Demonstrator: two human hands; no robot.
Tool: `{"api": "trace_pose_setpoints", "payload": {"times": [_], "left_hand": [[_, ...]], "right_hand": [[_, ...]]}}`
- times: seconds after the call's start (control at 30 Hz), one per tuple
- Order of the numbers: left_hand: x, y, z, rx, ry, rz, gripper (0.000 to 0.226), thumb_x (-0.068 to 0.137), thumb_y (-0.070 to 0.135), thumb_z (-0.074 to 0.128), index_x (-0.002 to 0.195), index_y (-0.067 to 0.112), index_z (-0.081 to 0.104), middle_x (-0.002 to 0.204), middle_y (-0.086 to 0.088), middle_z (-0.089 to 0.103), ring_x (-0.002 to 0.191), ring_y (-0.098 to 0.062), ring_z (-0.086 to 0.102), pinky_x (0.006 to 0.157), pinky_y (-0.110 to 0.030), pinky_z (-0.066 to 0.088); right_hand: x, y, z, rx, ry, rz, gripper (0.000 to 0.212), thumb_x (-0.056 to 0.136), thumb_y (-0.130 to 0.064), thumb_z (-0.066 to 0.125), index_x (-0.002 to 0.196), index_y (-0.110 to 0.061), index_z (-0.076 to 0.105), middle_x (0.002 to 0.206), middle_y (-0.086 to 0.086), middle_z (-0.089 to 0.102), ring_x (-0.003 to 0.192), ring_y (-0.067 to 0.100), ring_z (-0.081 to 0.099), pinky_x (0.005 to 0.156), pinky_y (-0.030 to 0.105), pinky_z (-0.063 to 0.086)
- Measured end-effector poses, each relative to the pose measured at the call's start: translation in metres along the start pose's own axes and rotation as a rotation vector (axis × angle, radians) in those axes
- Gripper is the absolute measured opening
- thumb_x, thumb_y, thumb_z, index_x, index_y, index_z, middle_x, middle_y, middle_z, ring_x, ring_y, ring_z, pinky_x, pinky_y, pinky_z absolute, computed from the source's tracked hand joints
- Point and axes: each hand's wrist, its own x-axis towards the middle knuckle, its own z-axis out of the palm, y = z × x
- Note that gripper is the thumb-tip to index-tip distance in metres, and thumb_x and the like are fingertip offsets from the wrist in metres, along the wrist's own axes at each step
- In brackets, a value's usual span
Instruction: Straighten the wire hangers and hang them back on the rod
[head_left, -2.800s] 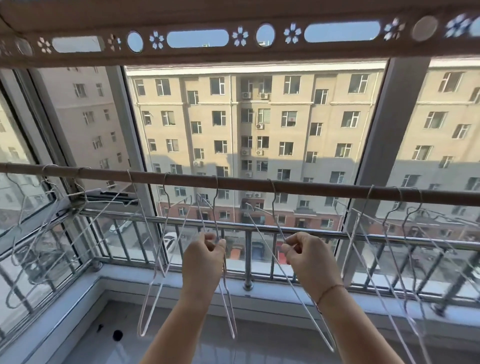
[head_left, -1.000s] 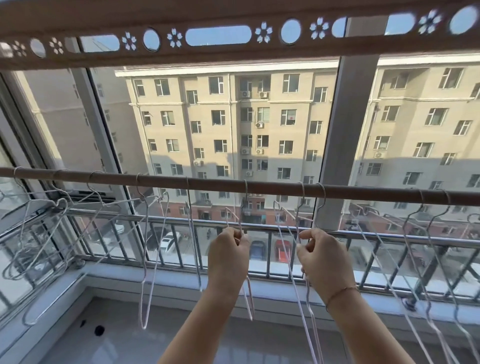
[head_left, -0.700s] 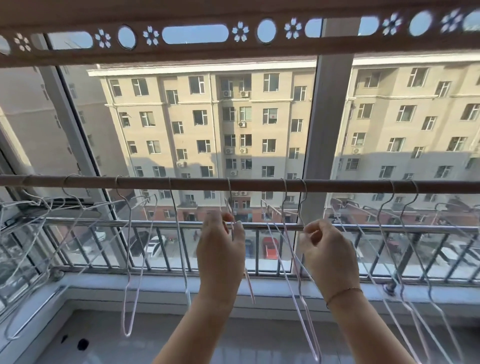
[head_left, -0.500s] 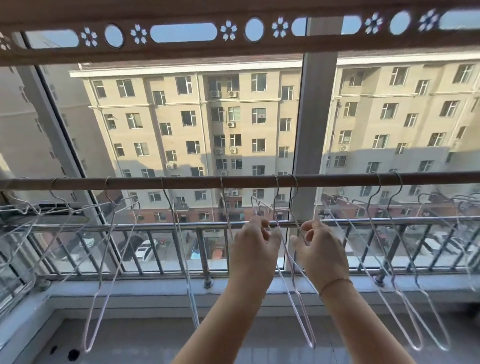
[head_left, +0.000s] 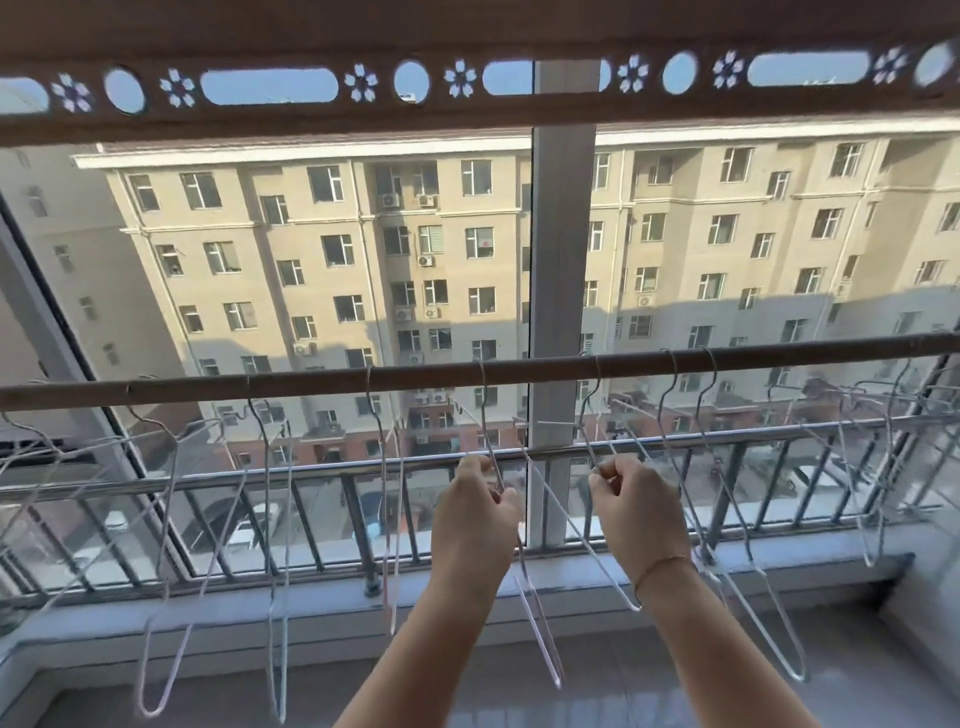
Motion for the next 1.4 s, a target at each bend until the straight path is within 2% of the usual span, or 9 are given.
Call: {"api": "trace_pose_setpoints", "payload": {"times": [0.1,0.3,0.47,0.6,0.8,0.9,1.07,1.27,1.4], "left_hand": [[-0.003,0.008,0.005,-0.009,0.041,-0.043,0.046,0.087,0.021,0.061,0.129,0.01,0.045,0.072,0.008,0.056,0.074,-0.016,0.058,0.068,-0.026,0.041],[-0.02,0.039,0.021,0.057,0.287,-0.027,0.054,0.084,0.015,0.061,0.132,0.004,0.038,0.129,-0.014,0.048,0.122,-0.03,0.047,0.102,-0.042,0.041],[-0.045,0.09,0.055,-0.025,0.439,0.176,0.035,0.081,0.01,0.064,0.114,0.012,0.054,0.108,0.0,0.053,0.101,-0.023,0.057,0.088,-0.037,0.048],[-0.057,0.12,0.091,-0.064,0.324,0.27,0.019,0.085,0.014,0.061,0.104,0.014,0.059,0.095,0.008,0.054,0.082,-0.012,0.059,0.077,-0.027,0.051],[-0.05,0.129,0.132,0.032,0.147,0.068,0.04,0.089,0.029,0.056,0.125,0.013,0.049,0.123,-0.003,0.05,0.099,-0.021,0.06,0.084,-0.027,0.047],[-0.047,0.121,0.139,0.059,0.099,-0.018,0.041,0.09,0.028,0.055,0.125,0.006,0.049,0.12,-0.008,0.054,0.104,-0.021,0.055,0.083,-0.022,0.038],[-0.037,0.115,0.142,0.058,0.072,-0.05,0.029,0.09,0.021,0.053,0.114,0.005,0.055,0.085,-0.005,0.064,0.077,-0.021,0.058,0.064,-0.028,0.041],[-0.029,0.117,0.143,0.034,0.086,-0.004,0.017,0.092,0.021,0.051,0.1,0.01,0.061,0.079,-0.004,0.067,0.073,-0.021,0.062,0.06,-0.024,0.039],[-0.019,0.115,0.146,0.036,0.109,0.012,0.021,0.094,0.021,0.047,0.092,0.01,0.064,0.07,-0.001,0.064,0.06,-0.012,0.055,0.051,-0.019,0.035]], "right_hand": [[0.005,0.011,-0.009,0.02,-0.019,-0.003,0.015,0.088,-0.018,0.054,0.08,-0.009,0.064,0.063,-0.002,0.057,0.063,0.018,0.054,0.058,0.023,0.038],[0.013,0.03,-0.031,0.074,-0.117,-0.079,0.015,0.088,-0.014,0.051,0.082,-0.01,0.064,0.069,0.002,0.065,0.069,0.021,0.061,0.058,0.02,0.038],[0.017,0.054,-0.075,0.131,-0.055,-0.204,0.012,0.086,-0.016,0.057,0.095,-0.016,0.065,0.072,-0.008,0.06,0.067,0.009,0.057,0.055,-0.004,0.035],[0.028,0.081,-0.11,0.097,0.094,-0.238,0.014,0.084,-0.018,0.062,0.097,-0.017,0.062,0.081,-0.009,0.055,0.069,0.007,0.053,0.063,0.008,0.035],[0.032,0.109,-0.105,0.1,-0.179,-0.08,0.029,0.084,-0.033,0.062,0.105,-0.013,0.058,0.086,-0.001,0.061,0.082,0.017,0.059,0.078,0.031,0.049],[0.035,0.111,-0.097,0.139,-0.216,-0.064,0.027,0.084,-0.036,0.061,0.099,-0.014,0.061,0.08,-0.003,0.063,0.083,0.017,0.061,0.075,0.028,0.048],[0.039,0.107,-0.085,0.193,-0.227,-0.059,0.022,0.083,-0.028,0.062,0.097,-0.011,0.066,0.083,0.0,0.065,0.084,0.016,0.06,0.076,0.024,0.047],[0.054,0.109,-0.084,0.217,-0.217,-0.033,0.021,0.084,-0.024,0.06,0.1,-0.011,0.063,0.085,0.002,0.067,0.083,0.017,0.061,0.075,0.023,0.046],[0.061,0.111,-0.082,0.214,-0.186,-0.05,0.013,0.085,-0.02,0.059,0.092,-0.012,0.066,0.071,-0.006,0.062,0.068,0.007,0.057,0.06,0.009,0.04]]}}
